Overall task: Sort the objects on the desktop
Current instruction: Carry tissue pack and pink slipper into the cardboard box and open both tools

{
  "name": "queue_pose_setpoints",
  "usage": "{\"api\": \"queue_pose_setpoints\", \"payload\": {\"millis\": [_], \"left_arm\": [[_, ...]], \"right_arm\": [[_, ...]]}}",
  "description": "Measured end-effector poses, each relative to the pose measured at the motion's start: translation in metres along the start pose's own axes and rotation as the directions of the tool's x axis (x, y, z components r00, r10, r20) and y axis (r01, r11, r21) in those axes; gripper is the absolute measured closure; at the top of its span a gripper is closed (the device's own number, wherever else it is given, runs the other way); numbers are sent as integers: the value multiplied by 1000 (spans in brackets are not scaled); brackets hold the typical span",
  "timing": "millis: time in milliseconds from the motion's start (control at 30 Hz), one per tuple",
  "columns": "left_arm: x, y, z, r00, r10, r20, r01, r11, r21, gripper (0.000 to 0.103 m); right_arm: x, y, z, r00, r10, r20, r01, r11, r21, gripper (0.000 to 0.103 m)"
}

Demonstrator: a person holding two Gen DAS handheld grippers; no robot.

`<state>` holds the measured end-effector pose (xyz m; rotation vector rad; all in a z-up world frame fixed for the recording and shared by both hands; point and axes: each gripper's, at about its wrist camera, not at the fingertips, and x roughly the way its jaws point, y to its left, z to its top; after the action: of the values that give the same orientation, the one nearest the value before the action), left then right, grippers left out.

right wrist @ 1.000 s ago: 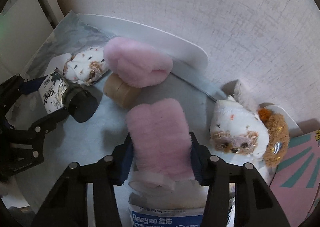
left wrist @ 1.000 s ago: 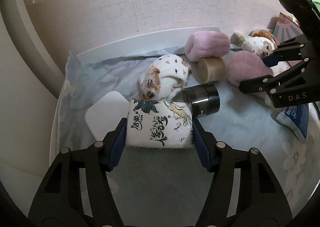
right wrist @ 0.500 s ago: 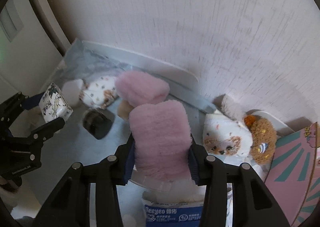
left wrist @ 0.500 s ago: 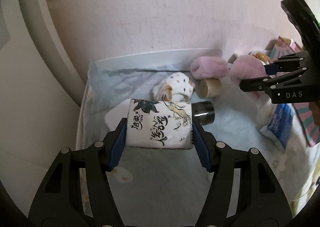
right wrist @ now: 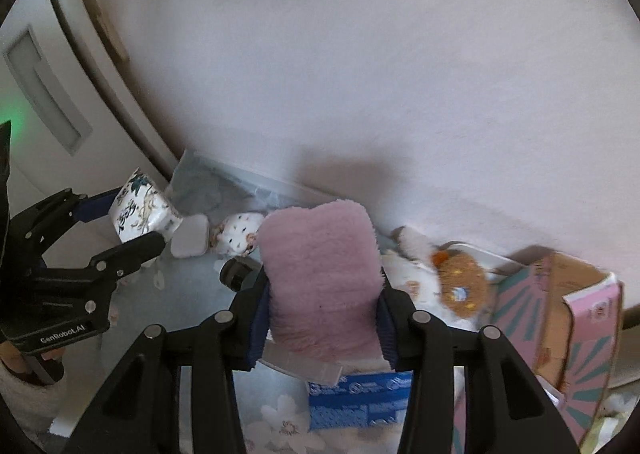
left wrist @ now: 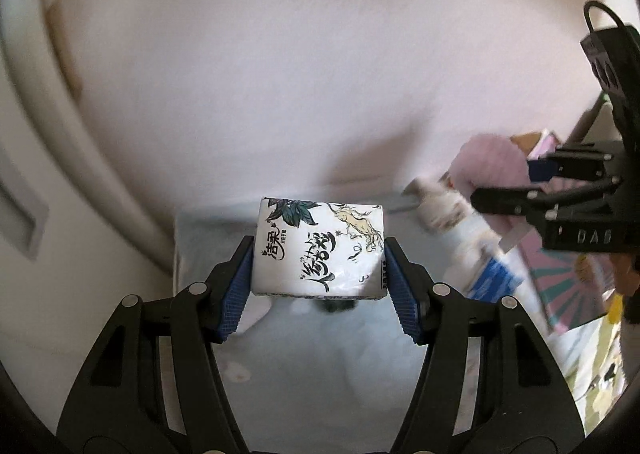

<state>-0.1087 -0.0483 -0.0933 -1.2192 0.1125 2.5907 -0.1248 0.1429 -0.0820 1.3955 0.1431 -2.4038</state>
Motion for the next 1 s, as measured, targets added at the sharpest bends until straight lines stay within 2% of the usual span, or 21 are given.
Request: {"api": "queue_pose_setpoints", "payload": {"millis": [200, 367, 567, 667, 900, 1000], "left_arm": [[-9, -45, 39, 996, -78, 33, 76, 995, 59, 44], [-7, -94, 67, 987, -159, 31, 154, 980, 125, 44], [8, -164, 93, 963, -270, -15, 268, 942, 202, 44], [28, -206, 105, 948, -316, -45, 317, 918, 239, 44], [43, -264, 90, 920, -368, -133, 391, 864, 317, 44], [67, -292, 87, 913, -372, -171, 409, 848, 337, 44]], "right_arm": [[-37, -40, -8, 997, -69, 28, 66, 994, 81, 61], [-67, -85, -30, 991, -133, 33, 125, 975, 182, 61], [-98, -135, -69, 979, -201, 16, 189, 942, 277, 61], [-106, -158, -91, 976, -217, -2, 206, 923, 326, 61], [-107, -188, -136, 973, -227, -50, 228, 885, 407, 61], [-98, -199, -152, 971, -226, -79, 238, 872, 427, 61]]}}
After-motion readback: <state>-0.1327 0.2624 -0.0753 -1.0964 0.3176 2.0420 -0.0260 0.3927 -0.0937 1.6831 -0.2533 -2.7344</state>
